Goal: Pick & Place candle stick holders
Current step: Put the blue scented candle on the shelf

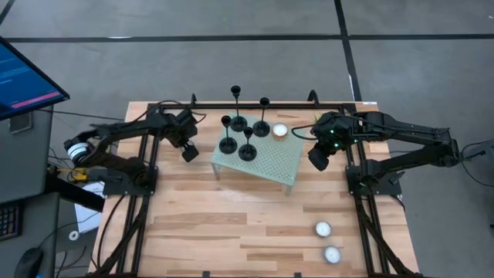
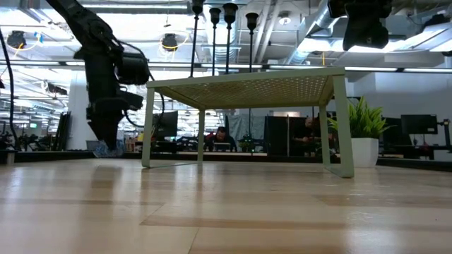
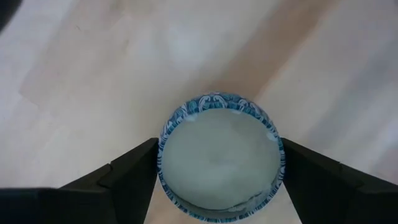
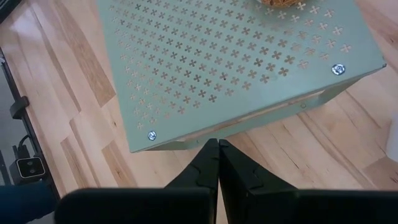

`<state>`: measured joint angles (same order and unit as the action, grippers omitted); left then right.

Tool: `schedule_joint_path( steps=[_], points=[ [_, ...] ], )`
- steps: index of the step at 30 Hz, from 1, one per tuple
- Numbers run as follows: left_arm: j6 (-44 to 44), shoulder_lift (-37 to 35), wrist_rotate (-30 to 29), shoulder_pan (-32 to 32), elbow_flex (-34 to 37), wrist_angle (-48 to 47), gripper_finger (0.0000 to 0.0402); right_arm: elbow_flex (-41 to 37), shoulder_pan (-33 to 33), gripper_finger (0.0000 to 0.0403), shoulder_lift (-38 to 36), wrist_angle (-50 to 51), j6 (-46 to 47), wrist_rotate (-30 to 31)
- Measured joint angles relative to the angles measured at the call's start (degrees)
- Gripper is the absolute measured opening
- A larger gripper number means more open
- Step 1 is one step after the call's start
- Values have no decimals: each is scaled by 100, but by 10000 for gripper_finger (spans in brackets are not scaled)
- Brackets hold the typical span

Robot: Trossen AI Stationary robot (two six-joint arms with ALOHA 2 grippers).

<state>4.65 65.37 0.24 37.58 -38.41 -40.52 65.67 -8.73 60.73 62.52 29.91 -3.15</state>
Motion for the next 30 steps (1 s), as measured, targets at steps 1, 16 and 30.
schedule_joint_path(
  steps=[1, 16, 30],
  points=[
    [-84, -119, 6, -98, 0, -91, 303, 0, 0, 0, 0, 0, -3, 0],
    [-2403, -1488, 129, -2298, -129, -592, 301, 0, 7, 0, 2, 0, -355, -3],
    [-5110, -1558, 1296, -4721, -129, -579, 301, 0, 119, 0, 2, 4, -692, -154]
  ],
)
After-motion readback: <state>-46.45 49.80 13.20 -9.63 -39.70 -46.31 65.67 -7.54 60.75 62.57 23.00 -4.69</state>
